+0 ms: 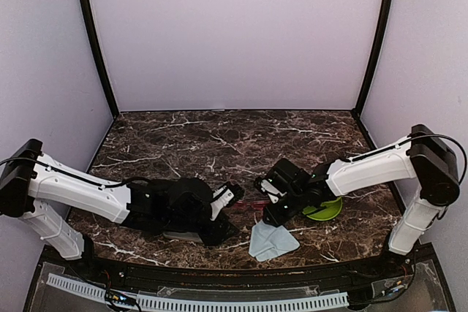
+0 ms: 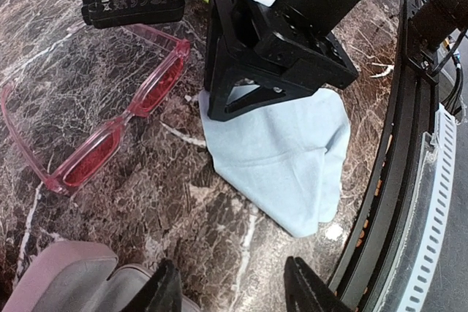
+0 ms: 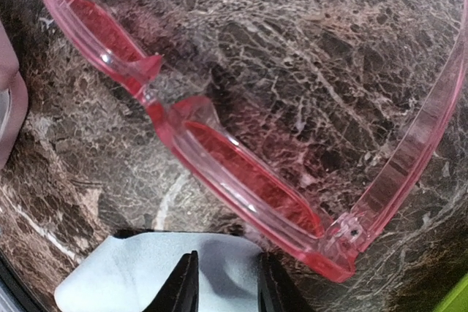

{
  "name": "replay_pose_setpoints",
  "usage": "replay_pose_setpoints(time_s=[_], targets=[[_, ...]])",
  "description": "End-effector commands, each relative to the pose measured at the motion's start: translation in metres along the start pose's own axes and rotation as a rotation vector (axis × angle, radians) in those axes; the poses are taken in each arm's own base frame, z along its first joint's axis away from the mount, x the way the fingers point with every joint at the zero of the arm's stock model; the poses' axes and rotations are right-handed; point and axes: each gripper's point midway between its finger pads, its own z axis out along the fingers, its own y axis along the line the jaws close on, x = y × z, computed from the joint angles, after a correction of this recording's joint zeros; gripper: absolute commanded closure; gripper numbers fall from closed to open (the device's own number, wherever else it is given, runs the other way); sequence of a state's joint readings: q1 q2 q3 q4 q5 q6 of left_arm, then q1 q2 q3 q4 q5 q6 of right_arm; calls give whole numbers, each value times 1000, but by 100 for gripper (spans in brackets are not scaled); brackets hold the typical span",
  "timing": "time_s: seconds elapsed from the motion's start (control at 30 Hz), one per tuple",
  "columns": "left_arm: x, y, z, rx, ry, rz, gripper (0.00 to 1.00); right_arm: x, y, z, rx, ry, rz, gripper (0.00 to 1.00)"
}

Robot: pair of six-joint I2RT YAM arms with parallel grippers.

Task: Organize the sunglasses
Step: Pick up the glasses cleaning cloth from the center of the board.

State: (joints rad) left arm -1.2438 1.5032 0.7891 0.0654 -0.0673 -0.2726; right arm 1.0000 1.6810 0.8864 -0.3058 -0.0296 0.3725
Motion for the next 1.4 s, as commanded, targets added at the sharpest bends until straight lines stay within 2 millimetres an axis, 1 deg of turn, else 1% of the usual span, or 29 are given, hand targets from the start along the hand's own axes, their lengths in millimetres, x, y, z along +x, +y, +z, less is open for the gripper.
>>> replay_pose_setpoints(time_s=[0.0,0.07,0.2,0.33,0.4,0.43,0.6,0.67,0.83,1.0,1.17,1.27,1.37], targets=[[-12,-9,4,24,-12,16,50,3,-2,8,33,15,-20,74],[-10,-11,8,35,5,24,50,2,-3,5,40,5,-15,77],[-6,-18,19,65,59,45,50,-2,-4,-4,47,-24,-3,88],[-3,-26,30,97,105,58,53,-2,-5,-11,47,-51,16,96],[-4,-28,34,103,120,62,55,0,-7,-14,48,-62,24,100],[-3,-29,36,105,128,66,56,0,-7,-17,46,-75,28,100],[3,-33,52,115,188,64,57,-1,-7,-35,25,-142,34,100],[5,-30,59,93,216,53,59,-1,-9,-39,27,-156,35,100],[7,-29,69,83,250,38,60,9,-14,-37,38,-138,45,100],[14,-27,73,76,282,34,60,6,-14,-37,32,-143,59,100],[17,-26,70,74,291,47,54,5,-15,-32,43,-113,64,100],[18,-24,70,66,290,65,55,2,-20,-29,74,-90,74,94],[20,-24,73,64,304,68,63,-3,-22,-31,95,-87,81,85]])
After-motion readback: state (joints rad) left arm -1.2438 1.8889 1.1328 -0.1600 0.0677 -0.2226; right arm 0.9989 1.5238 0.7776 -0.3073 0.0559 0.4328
